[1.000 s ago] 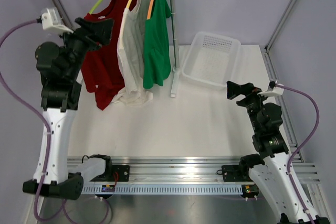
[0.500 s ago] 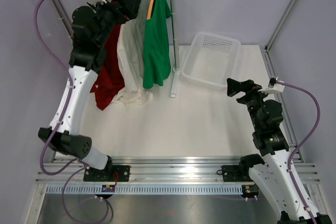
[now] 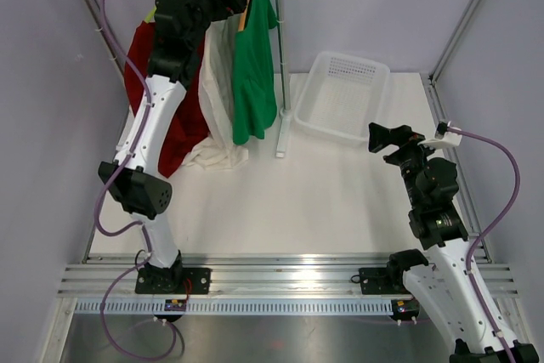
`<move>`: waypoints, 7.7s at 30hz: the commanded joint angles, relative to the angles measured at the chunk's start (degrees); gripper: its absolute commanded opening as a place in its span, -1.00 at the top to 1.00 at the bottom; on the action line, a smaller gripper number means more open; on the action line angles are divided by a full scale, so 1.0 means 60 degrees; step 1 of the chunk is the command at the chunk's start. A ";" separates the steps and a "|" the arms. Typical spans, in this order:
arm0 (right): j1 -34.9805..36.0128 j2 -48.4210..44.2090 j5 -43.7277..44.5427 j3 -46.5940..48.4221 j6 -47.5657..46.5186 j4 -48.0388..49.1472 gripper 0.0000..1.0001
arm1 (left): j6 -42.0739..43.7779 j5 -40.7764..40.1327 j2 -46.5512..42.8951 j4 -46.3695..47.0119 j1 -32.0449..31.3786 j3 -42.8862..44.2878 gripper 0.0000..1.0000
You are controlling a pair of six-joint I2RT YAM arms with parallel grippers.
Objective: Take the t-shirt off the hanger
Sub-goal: Grab a hanger with a tshirt on it with the left arm
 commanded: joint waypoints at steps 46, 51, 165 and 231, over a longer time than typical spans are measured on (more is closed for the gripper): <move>0.0024 0.0033 0.0100 0.0191 -0.0263 0.0486 -0.99 | 0.2860 -0.4572 0.0093 -0.1109 -0.0753 0.0732 -0.49; 0.0038 0.0003 0.0070 0.0191 -0.0248 0.0486 -0.99 | 0.2611 -0.4425 0.0283 -0.1635 -0.0460 0.1009 -0.30; 0.0024 0.2391 -0.0999 0.2257 0.0601 0.1380 -0.99 | 0.2390 -0.0880 -0.0772 -0.2281 -0.0591 0.0790 -0.85; 0.0024 0.2596 -0.1363 0.1920 0.0777 0.1804 -0.99 | 0.4515 -0.3414 0.0987 -0.1930 -0.1353 0.2386 1.00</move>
